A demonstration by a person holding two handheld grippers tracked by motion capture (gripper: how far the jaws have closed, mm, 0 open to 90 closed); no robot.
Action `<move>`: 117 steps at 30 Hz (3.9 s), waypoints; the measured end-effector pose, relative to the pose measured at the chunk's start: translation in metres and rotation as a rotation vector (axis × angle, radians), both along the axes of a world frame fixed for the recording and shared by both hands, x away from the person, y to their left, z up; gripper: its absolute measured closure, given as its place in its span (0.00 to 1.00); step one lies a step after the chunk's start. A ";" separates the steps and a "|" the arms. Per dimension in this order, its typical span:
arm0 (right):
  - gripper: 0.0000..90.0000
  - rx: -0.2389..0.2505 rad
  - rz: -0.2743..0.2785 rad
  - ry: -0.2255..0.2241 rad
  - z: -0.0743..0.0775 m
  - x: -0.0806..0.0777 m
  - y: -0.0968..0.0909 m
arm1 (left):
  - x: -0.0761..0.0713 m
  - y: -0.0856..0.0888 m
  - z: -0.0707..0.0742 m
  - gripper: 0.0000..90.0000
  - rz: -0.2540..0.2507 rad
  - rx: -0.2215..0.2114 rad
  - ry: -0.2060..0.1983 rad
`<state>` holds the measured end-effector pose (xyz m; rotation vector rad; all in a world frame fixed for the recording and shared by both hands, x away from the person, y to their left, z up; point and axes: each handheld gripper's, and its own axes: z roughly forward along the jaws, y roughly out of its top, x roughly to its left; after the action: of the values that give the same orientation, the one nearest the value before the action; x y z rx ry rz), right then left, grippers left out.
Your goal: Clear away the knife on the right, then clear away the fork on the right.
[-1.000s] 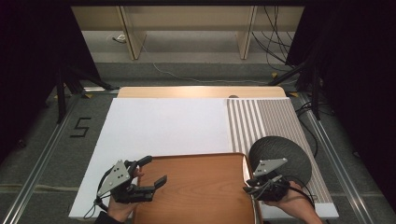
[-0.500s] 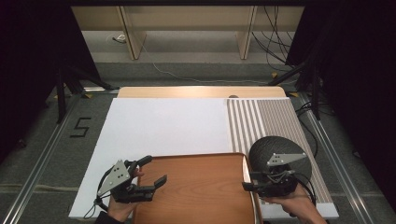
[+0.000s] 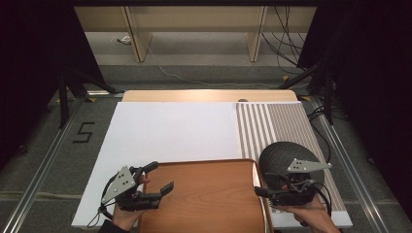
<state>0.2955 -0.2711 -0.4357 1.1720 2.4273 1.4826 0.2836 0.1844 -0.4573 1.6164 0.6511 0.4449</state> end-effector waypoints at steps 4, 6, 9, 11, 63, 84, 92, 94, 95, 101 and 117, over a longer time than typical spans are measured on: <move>0.26 0.000 -0.018 -0.002 -0.001 -0.001 -0.005 | 0.001 -0.001 0.000 0.18 0.001 0.000 0.002; 0.25 0.003 -0.022 -0.008 -0.002 -0.001 -0.007 | 0.002 -0.001 0.000 0.18 0.000 -0.001 0.003; 0.23 0.006 -0.041 -0.008 -0.003 -0.002 -0.011 | 0.002 -0.001 0.000 0.18 -0.001 0.000 0.003; 0.22 0.005 -0.054 -0.010 -0.003 -0.003 -0.014 | 0.002 -0.001 0.000 0.18 0.000 -0.002 0.003; 0.22 -0.109 -0.269 0.009 -0.010 -0.029 -0.075 | -0.001 0.001 0.001 0.18 -0.001 -0.003 0.006; 0.23 -0.306 -0.323 0.066 -0.012 -0.031 -0.091 | 0.000 0.001 0.000 0.18 -0.003 0.001 0.005; 0.25 -0.372 -0.314 0.108 -0.017 -0.031 -0.094 | 0.000 0.000 0.000 0.18 -0.004 0.002 0.006; 0.25 -0.399 -0.312 0.128 -0.018 -0.031 -0.094 | 0.000 0.000 0.000 0.18 -0.004 0.002 0.006; 0.25 -0.412 -0.309 0.132 -0.019 -0.031 -0.095 | 0.000 0.000 0.000 0.18 -0.004 0.001 0.006; 0.26 -0.437 -0.303 0.166 -0.022 -0.031 -0.097 | 0.000 0.001 0.000 0.18 -0.005 -0.001 0.007; 0.28 -0.496 -0.293 0.233 -0.031 -0.026 -0.101 | 0.000 0.000 0.000 0.18 -0.007 0.001 0.007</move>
<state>0.2692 -0.3719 -0.4668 1.5445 2.4112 0.6427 0.2839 0.1842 -0.4573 1.6209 0.6503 0.4347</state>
